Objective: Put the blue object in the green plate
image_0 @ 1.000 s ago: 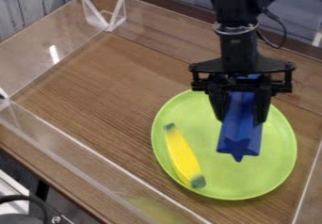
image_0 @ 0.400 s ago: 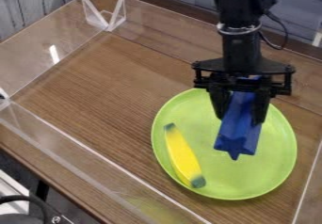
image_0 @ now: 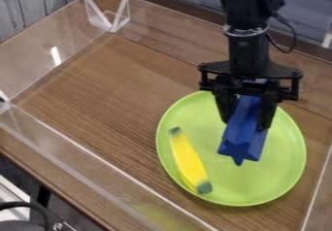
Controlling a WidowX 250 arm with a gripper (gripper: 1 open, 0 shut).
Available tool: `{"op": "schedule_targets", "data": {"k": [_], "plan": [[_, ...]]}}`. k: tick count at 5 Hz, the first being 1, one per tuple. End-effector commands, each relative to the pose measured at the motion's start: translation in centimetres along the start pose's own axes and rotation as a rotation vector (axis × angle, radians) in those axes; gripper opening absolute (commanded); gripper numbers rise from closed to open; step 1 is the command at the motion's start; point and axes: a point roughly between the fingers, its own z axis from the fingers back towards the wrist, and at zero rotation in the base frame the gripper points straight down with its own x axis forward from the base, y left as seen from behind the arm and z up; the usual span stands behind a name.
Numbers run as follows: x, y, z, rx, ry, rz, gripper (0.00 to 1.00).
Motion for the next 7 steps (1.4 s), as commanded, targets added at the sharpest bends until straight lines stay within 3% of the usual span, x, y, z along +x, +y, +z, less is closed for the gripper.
{"op": "schedule_targets", "data": {"k": [1,6,7], "plan": [[0.7,-0.3,1.0,-0.009,-0.040,-0.026,0.00],[-0.1,-0.2,0.2,0.014,-0.027,-0.085,0.00],[-0.5,-0.3,-0.1,0.016,-0.025,-0.097,1.00]]}}
